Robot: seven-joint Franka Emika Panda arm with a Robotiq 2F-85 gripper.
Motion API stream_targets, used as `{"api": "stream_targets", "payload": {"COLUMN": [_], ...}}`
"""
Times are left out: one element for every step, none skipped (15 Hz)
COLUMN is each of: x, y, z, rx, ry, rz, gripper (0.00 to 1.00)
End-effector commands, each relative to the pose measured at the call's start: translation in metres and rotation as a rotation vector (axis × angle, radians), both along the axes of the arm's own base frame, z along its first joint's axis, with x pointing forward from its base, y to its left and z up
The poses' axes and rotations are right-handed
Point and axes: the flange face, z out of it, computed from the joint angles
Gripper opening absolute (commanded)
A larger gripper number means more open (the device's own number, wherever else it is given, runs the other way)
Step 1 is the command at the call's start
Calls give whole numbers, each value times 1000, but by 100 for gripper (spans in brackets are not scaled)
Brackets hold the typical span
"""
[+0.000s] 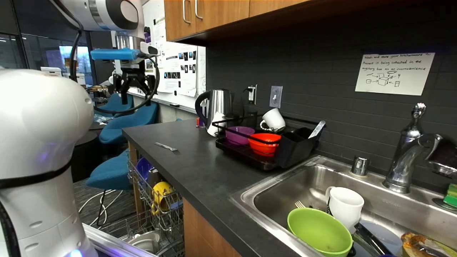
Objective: Flip the switch
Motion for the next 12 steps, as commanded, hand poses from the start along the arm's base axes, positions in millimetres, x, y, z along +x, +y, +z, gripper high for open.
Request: {"api": "stream_targets", "payload": {"x": [0, 0, 3, 5, 9, 12, 16, 19, 22, 24, 26, 28], "y": [0, 0, -1, -1, -2, -3, -4, -4, -6, -7, -10, -12], "z": [0, 0, -1, -1, -2, -1, -1, -1, -2, -1, -2, -2], "rx": [0, 0, -5, 2, 1, 3, 5, 2, 4, 2, 3, 4], "ry": [1, 1, -11, -15, -28, -48, -64, -77, -89, -100, -120, -138], "rz": [0, 0, -13, -14, -24, -31, -35, -36, -37, -39, -47, -58], "gripper": [100, 100, 100, 100, 100, 100, 100, 100, 100, 100, 100, 100]}}
